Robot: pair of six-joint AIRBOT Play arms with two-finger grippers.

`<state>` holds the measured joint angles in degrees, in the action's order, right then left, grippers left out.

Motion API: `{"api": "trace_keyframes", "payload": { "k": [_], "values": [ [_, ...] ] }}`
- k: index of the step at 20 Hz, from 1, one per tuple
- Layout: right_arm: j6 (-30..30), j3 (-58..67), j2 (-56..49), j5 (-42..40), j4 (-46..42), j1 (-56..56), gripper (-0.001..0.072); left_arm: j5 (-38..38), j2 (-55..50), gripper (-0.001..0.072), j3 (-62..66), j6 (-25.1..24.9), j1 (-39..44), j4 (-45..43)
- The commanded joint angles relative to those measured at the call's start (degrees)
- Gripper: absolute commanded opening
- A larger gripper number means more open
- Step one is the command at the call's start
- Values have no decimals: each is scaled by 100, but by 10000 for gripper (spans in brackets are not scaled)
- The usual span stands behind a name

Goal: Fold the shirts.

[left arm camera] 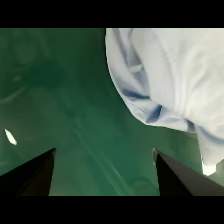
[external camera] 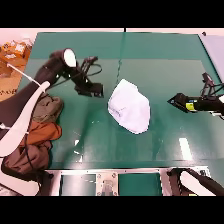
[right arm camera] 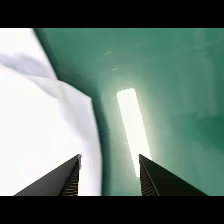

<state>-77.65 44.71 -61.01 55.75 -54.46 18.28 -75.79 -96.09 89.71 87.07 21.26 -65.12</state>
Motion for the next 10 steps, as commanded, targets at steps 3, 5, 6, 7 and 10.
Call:
{"api": "trace_keyframes", "payload": {
  "k": [3, 5, 6, 7, 10],
  "values": [
    [940, 551, -1174, 70, 1097, -282, 429, 1952, -11, 694, -2081, -678, 118, 1617],
    [938, 949, -1530, 190, 1097, -498, 430, 2583, -13, 694, -2459, -772, 326, 1932],
    [938, 1143, -1683, 201, 1097, -601, 431, 2857, -13, 694, -2544, -824, 400, 2090],
    [938, 1357, -1845, 201, 1097, -702, 431, 3058, -15, 694, -2559, -826, 457, 2133],
    [935, 1919, -2299, 221, 1097, -986, 432, 3381, -15, 279, -2559, -920, 553, 2249]
  ]
}}
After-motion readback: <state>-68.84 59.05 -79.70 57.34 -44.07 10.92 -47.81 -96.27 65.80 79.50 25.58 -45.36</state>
